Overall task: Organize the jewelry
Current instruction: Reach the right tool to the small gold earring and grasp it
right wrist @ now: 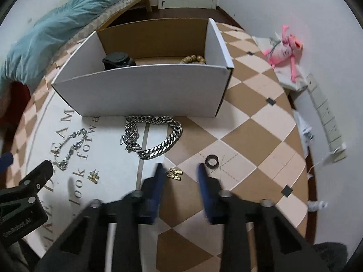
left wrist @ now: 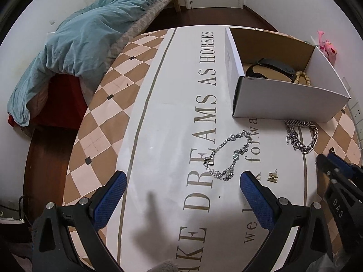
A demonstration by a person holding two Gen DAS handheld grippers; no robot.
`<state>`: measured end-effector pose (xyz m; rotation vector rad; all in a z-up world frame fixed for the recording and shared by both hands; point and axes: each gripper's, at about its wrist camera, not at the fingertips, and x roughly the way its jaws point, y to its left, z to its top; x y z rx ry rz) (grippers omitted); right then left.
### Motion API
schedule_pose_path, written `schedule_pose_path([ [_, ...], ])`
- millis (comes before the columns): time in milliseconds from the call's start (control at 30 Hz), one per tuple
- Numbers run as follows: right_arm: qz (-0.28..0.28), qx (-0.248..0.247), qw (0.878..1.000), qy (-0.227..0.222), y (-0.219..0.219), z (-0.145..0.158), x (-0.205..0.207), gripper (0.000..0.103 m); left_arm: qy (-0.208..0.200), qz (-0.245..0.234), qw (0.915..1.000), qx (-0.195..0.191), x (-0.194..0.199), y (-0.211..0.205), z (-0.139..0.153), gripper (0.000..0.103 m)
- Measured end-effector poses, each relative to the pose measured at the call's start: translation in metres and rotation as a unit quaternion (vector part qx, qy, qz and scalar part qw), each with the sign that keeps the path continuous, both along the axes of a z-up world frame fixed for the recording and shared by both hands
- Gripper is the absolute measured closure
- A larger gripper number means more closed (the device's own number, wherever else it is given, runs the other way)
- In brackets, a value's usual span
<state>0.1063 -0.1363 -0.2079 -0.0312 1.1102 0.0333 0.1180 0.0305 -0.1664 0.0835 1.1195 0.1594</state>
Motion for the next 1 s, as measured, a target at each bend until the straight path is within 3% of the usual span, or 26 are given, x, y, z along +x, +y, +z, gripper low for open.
schedule_pose_path([
  [333, -0.006, 0.008, 1.000, -0.008, -0.006, 0.007, -0.009, 0.092, 0.000, -0.008, 1.0000, -0.005, -0.002, -0.005, 0.002, 0.002],
  [600, -0.042, 0.030, 0.999, -0.017, -0.035, 0.026, -0.024, 0.092, 0.009, -0.043, 0.9979, -0.048, -0.001, -0.033, 0.000, 0.004],
  [667, -0.048, 0.030, 0.998, -0.016, -0.041, 0.027, -0.025, 0.092, 0.013, -0.054, 0.9969, -0.057, 0.001, -0.041, -0.003, 0.014],
  [800, -0.055, 0.029, 0.998, -0.012, -0.049, 0.027, -0.027, 0.092, 0.018, -0.070, 0.9956, -0.060, 0.005, -0.057, -0.010, 0.025],
  [867, -0.055, 0.025, 0.998, -0.011, -0.051, 0.028, -0.028, 0.092, 0.022, -0.076, 0.9951, -0.059, 0.006, -0.062, -0.014, 0.046],
  [1000, -0.057, 0.021, 0.998, -0.010, -0.057, 0.027, -0.028, 0.091, 0.021, -0.086, 0.9942, -0.061, 0.004, -0.070, -0.015, 0.066],
])
